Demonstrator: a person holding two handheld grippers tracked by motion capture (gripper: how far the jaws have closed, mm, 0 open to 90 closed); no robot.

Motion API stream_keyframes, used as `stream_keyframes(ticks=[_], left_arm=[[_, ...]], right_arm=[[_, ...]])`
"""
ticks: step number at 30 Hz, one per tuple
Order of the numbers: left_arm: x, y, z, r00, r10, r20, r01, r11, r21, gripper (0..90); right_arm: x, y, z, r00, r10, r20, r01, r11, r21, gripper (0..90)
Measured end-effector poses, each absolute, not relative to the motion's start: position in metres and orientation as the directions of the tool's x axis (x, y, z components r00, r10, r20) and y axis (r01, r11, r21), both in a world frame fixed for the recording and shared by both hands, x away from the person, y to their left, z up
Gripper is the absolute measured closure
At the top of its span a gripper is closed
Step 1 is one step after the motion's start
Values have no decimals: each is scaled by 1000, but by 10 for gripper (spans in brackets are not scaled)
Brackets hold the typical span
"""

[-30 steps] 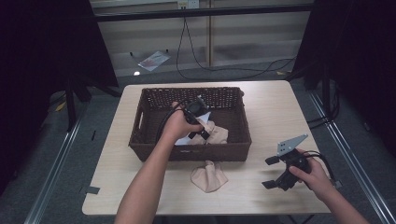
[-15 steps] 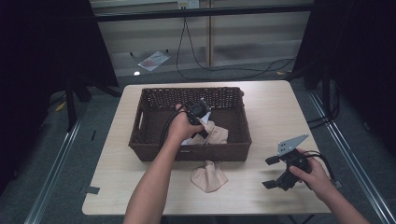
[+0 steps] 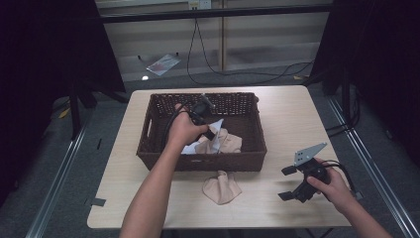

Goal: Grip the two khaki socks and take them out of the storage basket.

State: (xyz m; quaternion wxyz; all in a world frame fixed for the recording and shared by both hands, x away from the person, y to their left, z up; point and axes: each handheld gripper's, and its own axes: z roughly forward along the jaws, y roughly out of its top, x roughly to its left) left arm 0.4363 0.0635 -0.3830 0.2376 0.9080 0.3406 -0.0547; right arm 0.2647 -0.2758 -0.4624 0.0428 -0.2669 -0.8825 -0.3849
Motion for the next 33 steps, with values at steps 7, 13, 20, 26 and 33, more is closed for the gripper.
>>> stream_keyframes(ticks=[7,13,20,26,33], left_arm=[[429,72,-353,775,570,-272,631,-676,381,880],[427,78,-334,777,568,-271,629,-680,378,881],[426,84,-314,782,566,-261,622,-683,383,881],[423,87,-300,785,558,-267,618,-682,391,880],[423,91,-287,788,550,-275,615,-692,379,880]], right_arm=[[264,-274,-463,-855,437,278,502,569,651,16],[264,-274,-463,-857,434,277,499,569,653,16],[264,-274,-463,-854,437,281,505,569,649,16],[264,-274,-462,-855,439,275,502,569,651,16],[264,-274,-463,-858,434,276,498,569,655,16]])
